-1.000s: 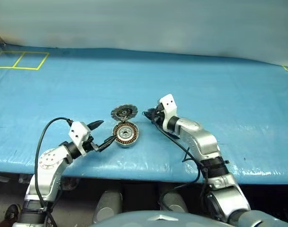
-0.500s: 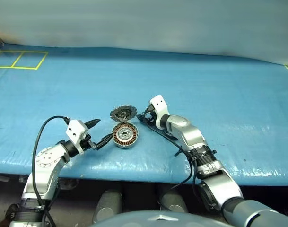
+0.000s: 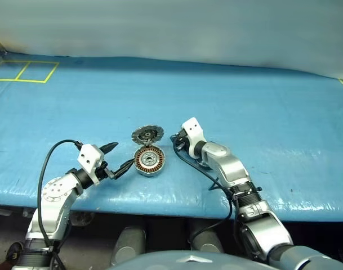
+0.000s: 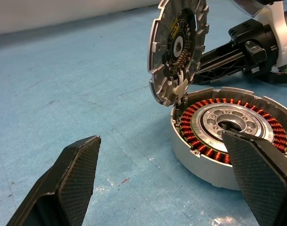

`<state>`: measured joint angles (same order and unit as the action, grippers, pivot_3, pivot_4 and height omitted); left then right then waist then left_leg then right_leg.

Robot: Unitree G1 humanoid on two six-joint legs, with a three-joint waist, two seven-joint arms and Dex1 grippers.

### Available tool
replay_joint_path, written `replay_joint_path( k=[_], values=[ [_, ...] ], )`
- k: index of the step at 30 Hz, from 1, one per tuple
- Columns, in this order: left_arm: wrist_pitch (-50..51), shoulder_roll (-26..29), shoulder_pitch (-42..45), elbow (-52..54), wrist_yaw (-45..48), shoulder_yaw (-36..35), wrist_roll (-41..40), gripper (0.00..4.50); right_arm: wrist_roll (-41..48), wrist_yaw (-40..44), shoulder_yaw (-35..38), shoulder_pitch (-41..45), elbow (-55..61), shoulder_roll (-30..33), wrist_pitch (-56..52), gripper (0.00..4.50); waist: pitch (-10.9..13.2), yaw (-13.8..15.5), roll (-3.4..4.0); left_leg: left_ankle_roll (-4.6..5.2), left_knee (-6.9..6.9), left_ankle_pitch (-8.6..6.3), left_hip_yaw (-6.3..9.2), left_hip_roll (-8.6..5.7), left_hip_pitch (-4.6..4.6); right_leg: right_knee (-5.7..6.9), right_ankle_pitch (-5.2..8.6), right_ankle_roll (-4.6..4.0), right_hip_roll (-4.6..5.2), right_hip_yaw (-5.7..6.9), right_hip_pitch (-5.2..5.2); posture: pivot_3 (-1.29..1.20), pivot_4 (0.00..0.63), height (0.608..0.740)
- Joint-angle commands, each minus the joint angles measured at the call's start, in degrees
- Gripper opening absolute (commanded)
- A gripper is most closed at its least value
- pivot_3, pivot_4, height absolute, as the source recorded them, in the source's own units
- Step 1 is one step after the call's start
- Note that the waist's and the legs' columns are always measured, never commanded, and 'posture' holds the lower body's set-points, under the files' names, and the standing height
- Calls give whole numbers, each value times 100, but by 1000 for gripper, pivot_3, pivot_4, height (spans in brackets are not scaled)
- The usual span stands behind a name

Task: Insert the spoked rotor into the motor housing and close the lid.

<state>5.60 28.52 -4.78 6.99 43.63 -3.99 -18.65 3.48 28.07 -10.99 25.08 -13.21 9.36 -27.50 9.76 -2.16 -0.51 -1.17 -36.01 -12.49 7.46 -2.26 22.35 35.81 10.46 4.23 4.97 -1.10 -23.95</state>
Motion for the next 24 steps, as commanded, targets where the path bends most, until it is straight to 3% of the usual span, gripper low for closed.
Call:
replay_joint_path(
  k=[1,12,24],
  values=[
    [-108,-7,48,184,83,-34,-89,4500,118,101,12,-344,910,165,-326,698,0,8,0,0,0,0,0,0,1,0,0,0,0,0,-1,0,150,740],
    [-184,-63,186,10,474,42,-181,4500,707,521,-317,-1222,3644,748,-1595,698,1,1,0,0,0,0,1,4,19,1,5,-2,1,3,-19,0,150,740],
    [-369,29,73,-25,790,6,-114,4500,726,480,-1012,-840,3378,481,-1504,698,2,5,-2,0,0,0,-2,4,26,0,4,-2,2,4,-27,0,150,740]
  ],
)
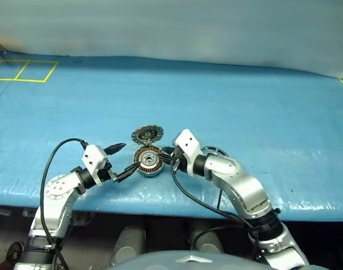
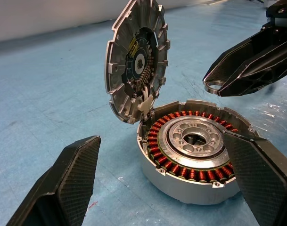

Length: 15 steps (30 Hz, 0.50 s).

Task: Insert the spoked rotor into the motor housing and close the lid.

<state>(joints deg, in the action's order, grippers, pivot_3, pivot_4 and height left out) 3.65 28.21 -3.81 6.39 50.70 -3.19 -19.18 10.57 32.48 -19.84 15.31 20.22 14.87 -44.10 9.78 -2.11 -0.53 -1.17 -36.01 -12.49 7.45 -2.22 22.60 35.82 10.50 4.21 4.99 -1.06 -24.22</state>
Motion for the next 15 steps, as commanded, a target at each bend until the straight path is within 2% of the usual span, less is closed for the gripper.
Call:
replay_joint_path(
  k=[1,15],
  values=[
    [-200,64,-38,38,83,-81,-54,4500,22,58,-184,156,18,-81,170,698,0,1,0,0,0,0,0,0,2,0,0,0,0,0,-3,0,150,740],
    [-296,30,-166,43,13,-39,13,4500,-50,7,-503,363,-491,-358,406,698,0,-1,0,0,0,0,0,0,4,2,0,0,-1,0,-6,0,150,740]
  ],
)
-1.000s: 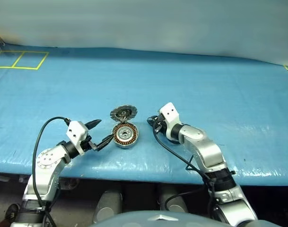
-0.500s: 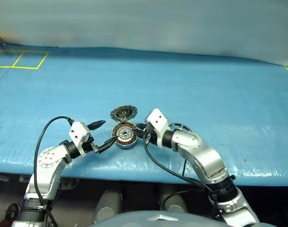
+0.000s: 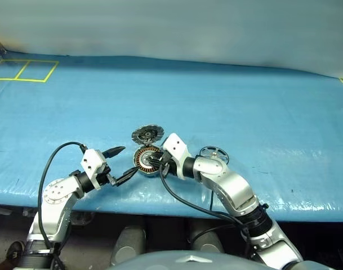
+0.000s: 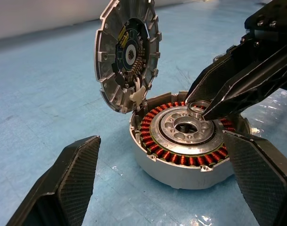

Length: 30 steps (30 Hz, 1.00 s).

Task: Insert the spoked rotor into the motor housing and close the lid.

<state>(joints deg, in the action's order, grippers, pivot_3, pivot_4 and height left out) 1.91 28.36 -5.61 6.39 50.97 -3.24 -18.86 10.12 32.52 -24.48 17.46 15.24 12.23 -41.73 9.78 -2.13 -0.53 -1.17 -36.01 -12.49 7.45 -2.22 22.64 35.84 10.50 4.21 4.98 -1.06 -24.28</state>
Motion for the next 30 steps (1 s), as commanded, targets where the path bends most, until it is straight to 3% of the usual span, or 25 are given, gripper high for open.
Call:
replay_joint_path(
  k=[1,30],
  values=[
    [-125,13,17,42,-13,-32,-19,4500,-14,7,-37,161,-33,-105,188,698,0,-3,0,0,0,0,0,0,0,0,0,0,0,0,0,0,150,740],
    [-206,5,2,-8,-25,11,11,4500,-142,2,-135,256,-479,-213,380,698,-1,-4,-1,-1,0,1,0,0,-2,3,-1,0,-1,0,0,0,150,740]
  ],
)
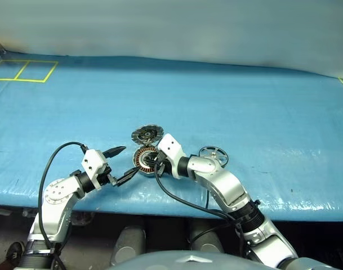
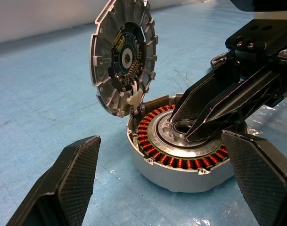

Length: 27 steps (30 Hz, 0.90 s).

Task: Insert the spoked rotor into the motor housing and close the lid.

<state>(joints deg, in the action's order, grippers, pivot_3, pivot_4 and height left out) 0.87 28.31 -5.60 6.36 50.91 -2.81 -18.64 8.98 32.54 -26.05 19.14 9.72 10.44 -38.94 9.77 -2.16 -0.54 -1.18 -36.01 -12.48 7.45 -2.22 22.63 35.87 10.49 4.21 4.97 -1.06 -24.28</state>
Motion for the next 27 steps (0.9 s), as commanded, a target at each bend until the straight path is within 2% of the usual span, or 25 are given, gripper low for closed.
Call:
replay_joint_path(
  k=[1,27],
  values=[
    [-104,8,1,-10,-21,-30,-9,4500,-37,-1,22,92,78,-30,106,698,0,0,0,0,0,0,0,0,0,0,0,0,0,0,0,0,150,740],
    [-140,21,-27,-71,-40,8,22,4500,-172,45,-41,54,217,1,90,698,0,-2,0,-1,0,1,0,0,0,1,0,0,0,0,0,0,150,740]
  ],
)
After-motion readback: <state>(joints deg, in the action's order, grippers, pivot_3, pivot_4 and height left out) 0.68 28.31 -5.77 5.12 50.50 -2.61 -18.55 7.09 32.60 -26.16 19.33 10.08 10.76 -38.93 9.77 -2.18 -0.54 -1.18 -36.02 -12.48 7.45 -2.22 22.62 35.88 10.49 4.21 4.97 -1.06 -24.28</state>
